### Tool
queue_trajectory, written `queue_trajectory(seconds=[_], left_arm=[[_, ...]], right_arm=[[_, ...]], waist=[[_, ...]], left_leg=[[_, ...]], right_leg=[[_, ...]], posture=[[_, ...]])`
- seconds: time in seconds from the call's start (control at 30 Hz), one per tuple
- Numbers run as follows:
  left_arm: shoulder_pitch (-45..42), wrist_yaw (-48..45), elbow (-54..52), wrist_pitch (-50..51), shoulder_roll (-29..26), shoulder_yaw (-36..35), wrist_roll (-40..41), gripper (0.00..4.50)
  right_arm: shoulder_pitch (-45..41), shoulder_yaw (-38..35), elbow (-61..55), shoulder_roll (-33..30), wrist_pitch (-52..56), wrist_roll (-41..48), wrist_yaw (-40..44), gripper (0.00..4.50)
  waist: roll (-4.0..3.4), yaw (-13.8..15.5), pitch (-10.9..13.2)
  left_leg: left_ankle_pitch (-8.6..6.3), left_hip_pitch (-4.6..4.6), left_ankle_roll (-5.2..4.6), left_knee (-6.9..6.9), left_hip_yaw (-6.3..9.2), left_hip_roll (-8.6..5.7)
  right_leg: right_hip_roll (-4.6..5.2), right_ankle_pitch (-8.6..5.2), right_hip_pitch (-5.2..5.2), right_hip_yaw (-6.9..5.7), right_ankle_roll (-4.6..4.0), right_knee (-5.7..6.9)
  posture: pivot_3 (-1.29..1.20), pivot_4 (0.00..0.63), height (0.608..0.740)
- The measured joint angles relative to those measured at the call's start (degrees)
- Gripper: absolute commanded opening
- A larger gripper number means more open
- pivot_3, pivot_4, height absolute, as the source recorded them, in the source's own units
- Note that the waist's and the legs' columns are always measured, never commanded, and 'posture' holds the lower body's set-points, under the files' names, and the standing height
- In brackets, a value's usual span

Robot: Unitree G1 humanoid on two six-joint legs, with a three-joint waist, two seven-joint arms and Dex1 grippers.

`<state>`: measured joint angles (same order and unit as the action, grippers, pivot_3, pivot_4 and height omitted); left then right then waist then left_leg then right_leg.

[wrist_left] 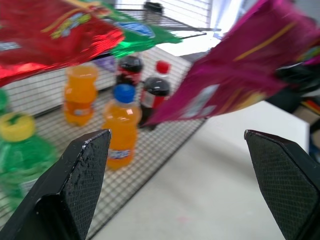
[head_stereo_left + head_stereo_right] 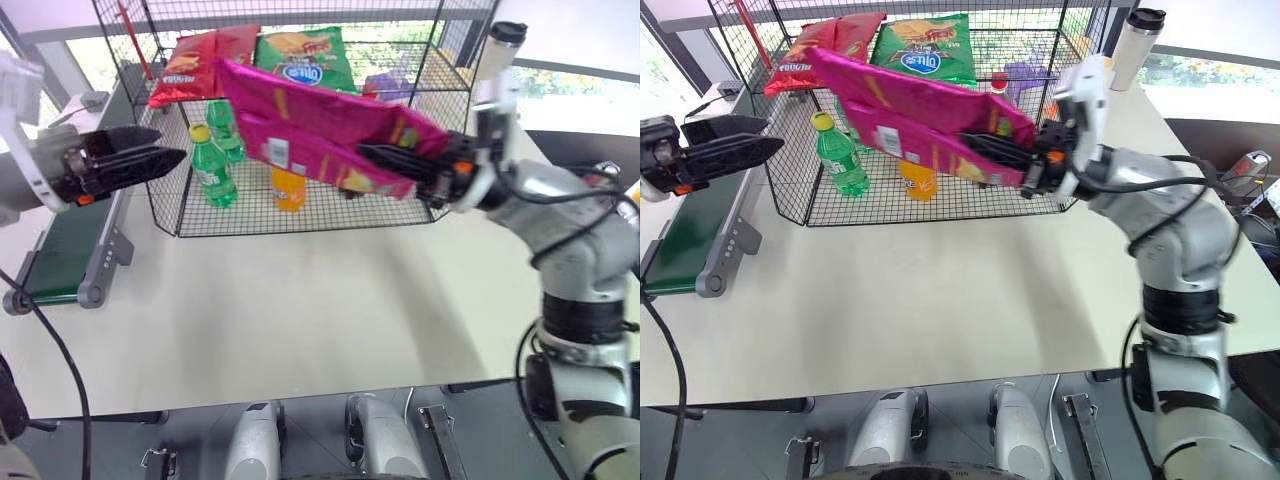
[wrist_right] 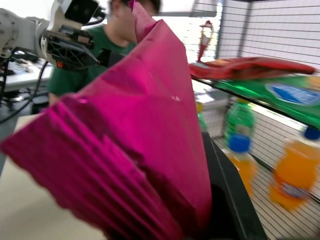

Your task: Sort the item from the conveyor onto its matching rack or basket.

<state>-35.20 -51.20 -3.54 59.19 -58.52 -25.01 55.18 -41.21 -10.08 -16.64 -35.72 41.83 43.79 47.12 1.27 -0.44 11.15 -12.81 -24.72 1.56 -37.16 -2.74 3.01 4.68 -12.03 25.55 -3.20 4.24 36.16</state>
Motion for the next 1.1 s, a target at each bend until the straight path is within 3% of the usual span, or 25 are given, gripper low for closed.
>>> queue_trajectory(seconds=[0.13,0.27,0.53,0.77,1.1], left_arm=[[0.97,3.84,-2.88,-2.35,3.83,0.15,-1.10,4.45],[-1.58,11.73,-8.53,-4.26,8.32,2.95,-3.69,4.45],[-1.20,20.96,-16.51,-4.83,14.48,7.02,-6.03,4.45],[3.68,26.72,-21.56,-4.49,17.98,4.90,-4.27,4.45],[6.25,30.41,-23.77,-5.20,20.84,5.18,-3.43,4.45]], right_arm=[[0.14,-11.19,-3.06,-9.40,2.43,2.16,-4.03,0.00],[-2.50,-12.16,-3.38,-12.03,-1.23,-1.91,-8.21,0.00],[-6.42,7.07,6.25,-9.89,-18.90,-28.38,-15.68,0.00],[-15.40,20.35,23.31,-4.25,-29.63,-54.62,-30.69,0.00],[-26.22,23.28,40.20,4.36,-28.34,-62.09,-33.50,0.00]], waist=[[0.02,0.79,-0.01],[0.02,0.83,-0.01],[0.02,0.56,-0.01],[0.02,0.17,0.00],[0.02,-0.30,0.00]], left_leg=[[0.00,0.03,0.00,-0.02,-0.01,0.00],[-0.01,0.31,0.00,0.00,-0.07,0.00],[0.00,0.28,-0.01,-0.01,-0.11,-0.01],[0.00,0.23,0.00,0.01,-0.08,-0.02],[0.00,0.25,-0.01,0.04,-0.06,-0.02]], right_leg=[[0.00,0.00,-0.06,0.00,0.00,-0.06],[-0.01,-0.02,-0.24,0.08,-0.05,-0.08],[-0.01,0.00,-0.21,0.13,0.00,-0.06],[0.00,-0.01,-0.18,0.11,0.01,-0.07],[-0.01,0.00,-0.19,0.11,0.00,-0.05]], posture=[[0.00,0.150,0.740],[0.00,0.150,0.740],[0.00,0.150,0.740],[0.00,0.150,0.740],[0.00,0.150,0.740]])
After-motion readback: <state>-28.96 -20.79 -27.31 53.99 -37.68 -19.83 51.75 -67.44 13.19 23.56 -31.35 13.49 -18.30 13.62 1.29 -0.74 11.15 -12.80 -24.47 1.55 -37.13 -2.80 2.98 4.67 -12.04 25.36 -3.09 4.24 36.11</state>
